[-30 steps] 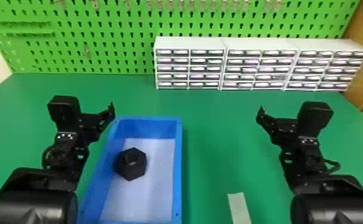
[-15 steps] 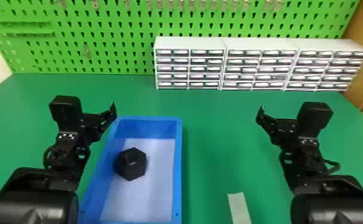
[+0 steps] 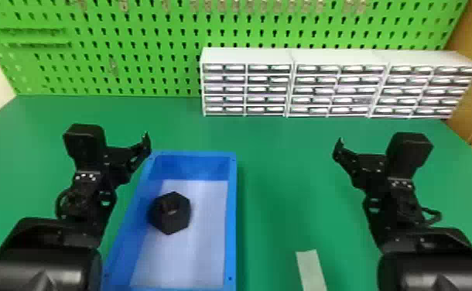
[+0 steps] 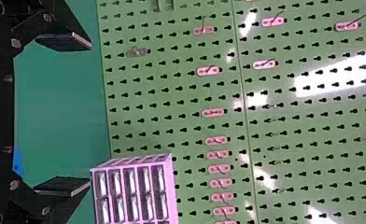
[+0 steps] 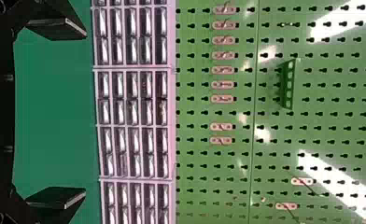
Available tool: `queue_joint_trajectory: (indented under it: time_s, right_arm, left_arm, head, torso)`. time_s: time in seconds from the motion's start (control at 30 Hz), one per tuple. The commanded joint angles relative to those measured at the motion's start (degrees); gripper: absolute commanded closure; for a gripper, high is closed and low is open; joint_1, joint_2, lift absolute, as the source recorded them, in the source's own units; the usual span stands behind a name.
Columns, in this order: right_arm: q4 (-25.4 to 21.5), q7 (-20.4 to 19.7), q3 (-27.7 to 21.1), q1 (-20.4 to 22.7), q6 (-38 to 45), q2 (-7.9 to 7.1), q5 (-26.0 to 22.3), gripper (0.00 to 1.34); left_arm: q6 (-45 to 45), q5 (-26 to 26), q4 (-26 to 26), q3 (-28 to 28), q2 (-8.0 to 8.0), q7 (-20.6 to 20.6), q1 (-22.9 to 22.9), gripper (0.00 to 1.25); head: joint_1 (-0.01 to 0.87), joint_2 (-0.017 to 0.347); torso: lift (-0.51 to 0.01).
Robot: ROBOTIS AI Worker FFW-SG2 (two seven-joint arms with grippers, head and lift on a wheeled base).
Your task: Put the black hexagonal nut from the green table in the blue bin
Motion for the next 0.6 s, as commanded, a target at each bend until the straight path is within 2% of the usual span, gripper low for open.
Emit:
queue_joint_trajectory:
  time_s: [0.0,0.57]
  right_arm:
    - [0.0,0.0,-0.1,-0.1,0.0,0.00,0.0,0.12]
    - [0.0,0.0,-0.2,-0.1,-0.1,0.18,-0.1,0.12]
  left_arm:
    - [0.0,0.0,0.0,0.0,0.00,0.0,-0.1,0.24]
    - [0.0,0.0,0.0,0.0,0.00,0.0,0.0,0.24]
  head:
    - [0.686,0.052]
    - [0.686,0.052]
  torso:
    - [-0.097]
    - [-0.097]
